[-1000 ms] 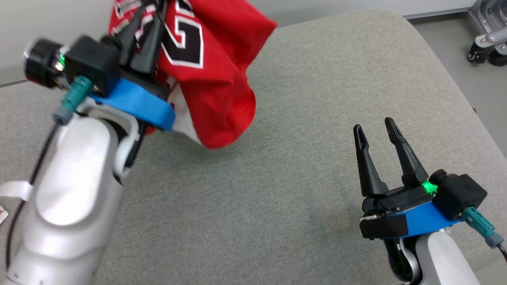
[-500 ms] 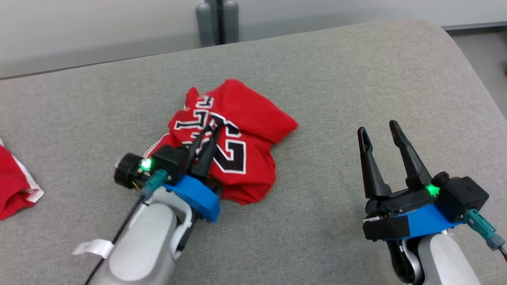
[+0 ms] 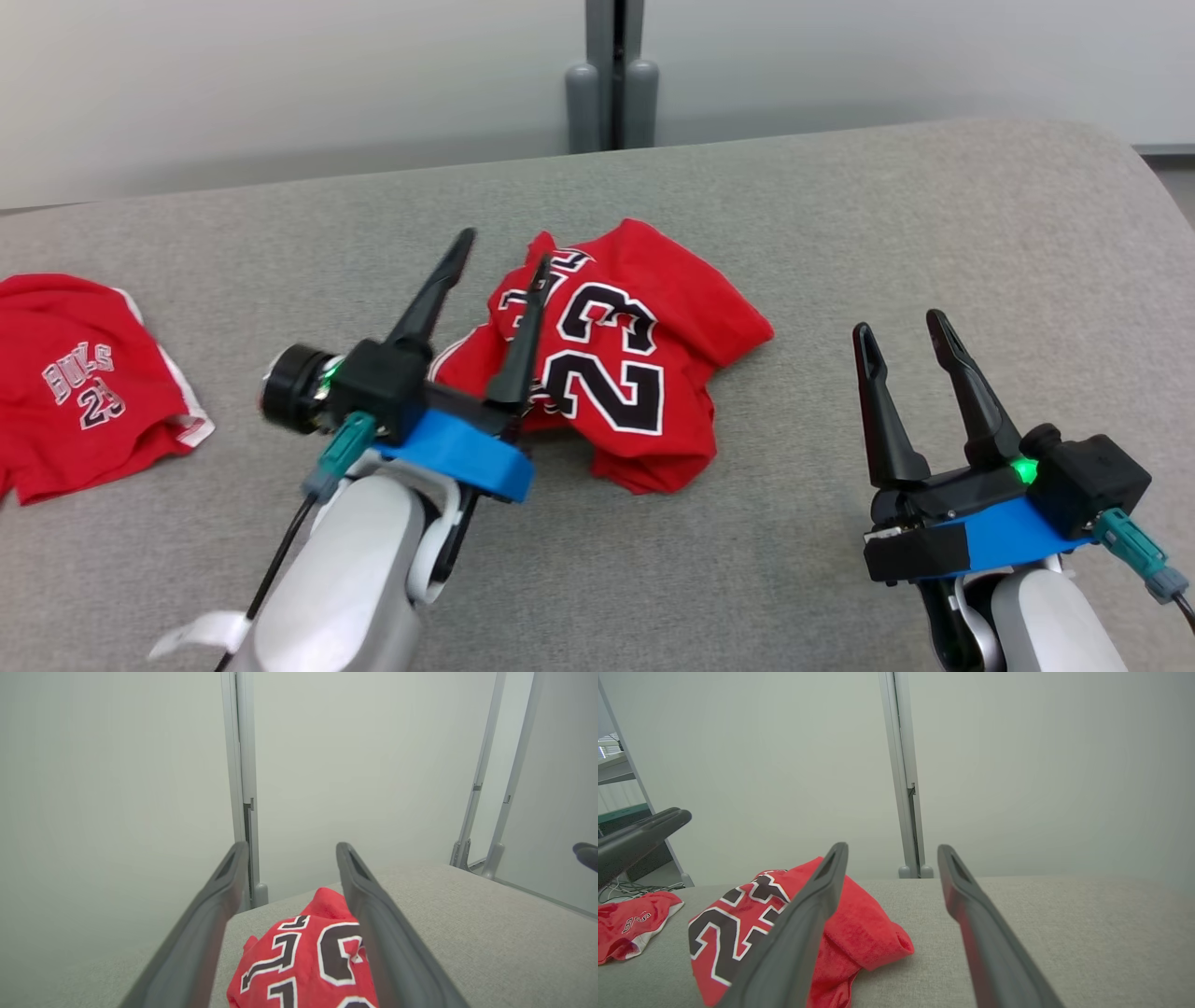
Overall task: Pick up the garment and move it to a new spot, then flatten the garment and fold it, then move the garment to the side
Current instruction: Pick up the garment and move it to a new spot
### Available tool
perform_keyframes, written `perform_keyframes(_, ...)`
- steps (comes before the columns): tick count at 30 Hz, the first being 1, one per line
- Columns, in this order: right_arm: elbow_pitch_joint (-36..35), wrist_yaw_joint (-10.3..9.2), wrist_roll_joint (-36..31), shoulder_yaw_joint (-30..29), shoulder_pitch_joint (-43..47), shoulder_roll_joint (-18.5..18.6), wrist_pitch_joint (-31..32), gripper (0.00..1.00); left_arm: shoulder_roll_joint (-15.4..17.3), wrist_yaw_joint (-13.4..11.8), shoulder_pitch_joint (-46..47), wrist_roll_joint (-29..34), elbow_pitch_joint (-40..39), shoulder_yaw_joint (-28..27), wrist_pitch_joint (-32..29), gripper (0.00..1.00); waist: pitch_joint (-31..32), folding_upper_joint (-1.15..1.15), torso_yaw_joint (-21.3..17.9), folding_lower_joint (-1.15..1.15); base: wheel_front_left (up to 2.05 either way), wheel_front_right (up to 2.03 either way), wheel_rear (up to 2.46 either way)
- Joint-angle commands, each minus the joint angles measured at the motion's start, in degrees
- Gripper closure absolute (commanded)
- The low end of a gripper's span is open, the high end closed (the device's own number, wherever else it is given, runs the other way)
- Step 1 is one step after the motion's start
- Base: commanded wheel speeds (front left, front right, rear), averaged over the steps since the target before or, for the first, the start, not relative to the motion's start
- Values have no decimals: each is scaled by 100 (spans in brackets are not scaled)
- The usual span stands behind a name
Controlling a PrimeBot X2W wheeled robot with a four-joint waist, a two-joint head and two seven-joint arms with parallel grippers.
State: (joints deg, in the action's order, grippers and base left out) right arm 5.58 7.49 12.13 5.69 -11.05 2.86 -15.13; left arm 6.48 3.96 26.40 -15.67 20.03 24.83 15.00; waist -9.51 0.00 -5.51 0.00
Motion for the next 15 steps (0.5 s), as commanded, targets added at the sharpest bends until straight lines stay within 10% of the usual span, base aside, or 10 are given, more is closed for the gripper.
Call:
perform_keyframes(1,14,1,-44,-18,80,4,-3,0,67,-94,-170,72,-128,-137,24,0,10,0,62,0,0,0,0)
perform_keyframes(15,181,1,-172,-252,295,6,-3,0,191,-299,-1404,402,-767,-1539,26,0,428,0,679,0,0,0,0)
